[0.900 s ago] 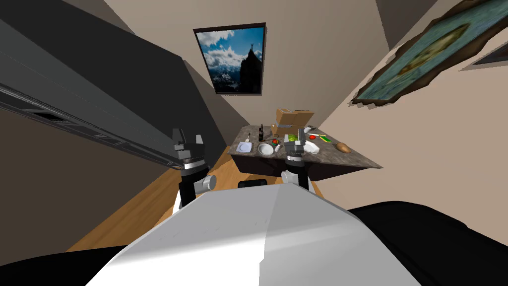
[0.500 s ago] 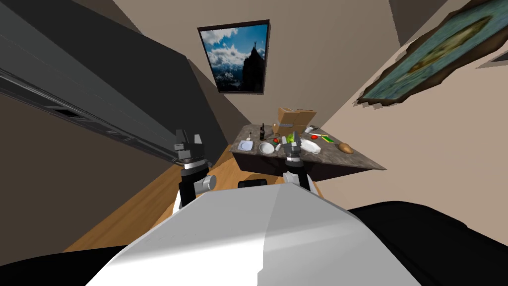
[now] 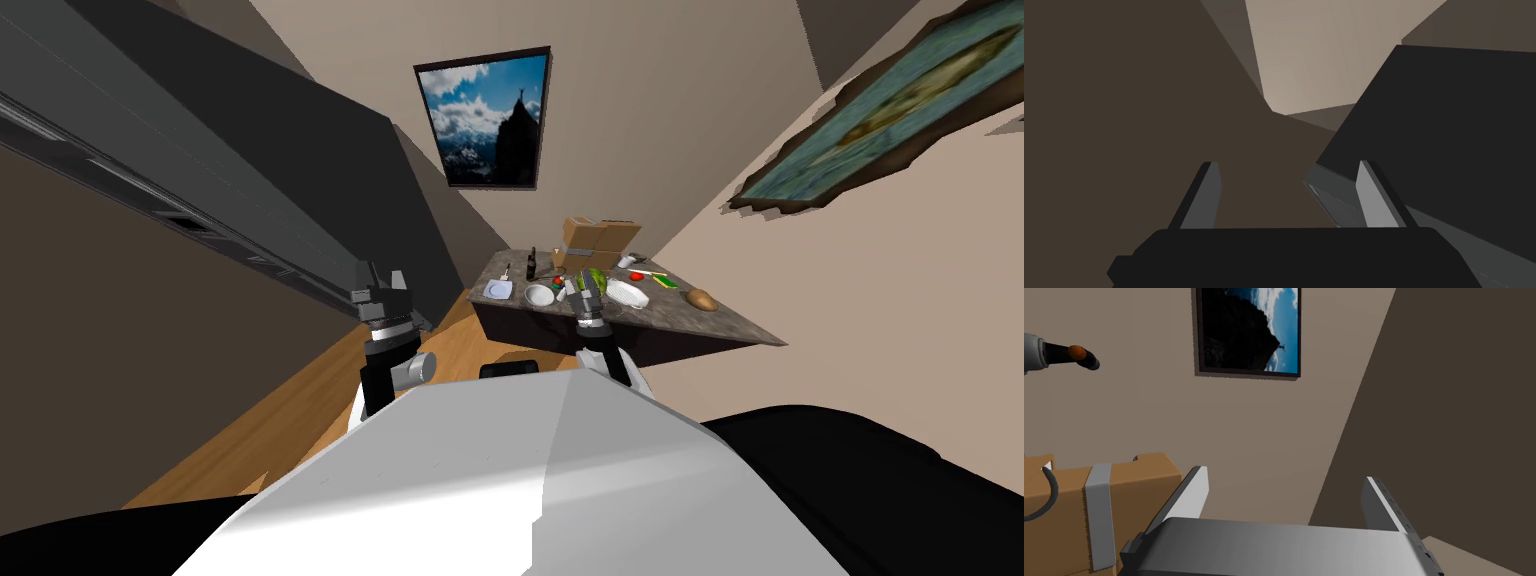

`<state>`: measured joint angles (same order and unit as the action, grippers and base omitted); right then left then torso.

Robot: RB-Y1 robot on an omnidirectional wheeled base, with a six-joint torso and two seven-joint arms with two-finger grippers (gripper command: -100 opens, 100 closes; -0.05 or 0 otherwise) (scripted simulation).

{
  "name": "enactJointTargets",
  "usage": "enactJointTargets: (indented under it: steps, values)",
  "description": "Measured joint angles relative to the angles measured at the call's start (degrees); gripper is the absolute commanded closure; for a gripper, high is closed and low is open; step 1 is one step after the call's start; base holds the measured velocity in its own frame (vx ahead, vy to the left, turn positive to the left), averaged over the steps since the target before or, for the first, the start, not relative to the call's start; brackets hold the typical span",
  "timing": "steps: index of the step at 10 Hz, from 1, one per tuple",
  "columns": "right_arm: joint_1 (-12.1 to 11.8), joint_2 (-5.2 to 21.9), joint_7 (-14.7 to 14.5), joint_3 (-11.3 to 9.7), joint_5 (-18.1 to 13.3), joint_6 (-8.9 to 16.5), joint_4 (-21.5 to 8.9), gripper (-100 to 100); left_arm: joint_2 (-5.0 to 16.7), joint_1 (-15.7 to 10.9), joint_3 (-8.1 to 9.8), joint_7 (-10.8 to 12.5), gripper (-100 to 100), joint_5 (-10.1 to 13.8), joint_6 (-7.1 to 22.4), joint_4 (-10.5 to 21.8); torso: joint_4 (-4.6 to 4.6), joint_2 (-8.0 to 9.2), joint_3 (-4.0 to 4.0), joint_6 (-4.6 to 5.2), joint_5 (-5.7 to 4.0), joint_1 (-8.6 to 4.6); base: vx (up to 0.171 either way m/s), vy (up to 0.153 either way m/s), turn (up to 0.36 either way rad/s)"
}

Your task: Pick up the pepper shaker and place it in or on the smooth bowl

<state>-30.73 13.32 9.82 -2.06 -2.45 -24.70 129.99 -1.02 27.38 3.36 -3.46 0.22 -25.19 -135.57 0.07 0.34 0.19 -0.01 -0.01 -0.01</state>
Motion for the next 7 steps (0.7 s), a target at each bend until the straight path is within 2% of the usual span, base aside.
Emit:
enactJointTargets:
  steps: [7]
  values:
    - [-0.07,11.38,2.59,0.80,-1.19,0.05,-4.94,-100,0.00,0.01,0.00,0.00,0,0.00,0.00,0.00,-0.02,-0.12,-0.06,0.02,0.00,-0.02,-0.066,0.001,0.078]
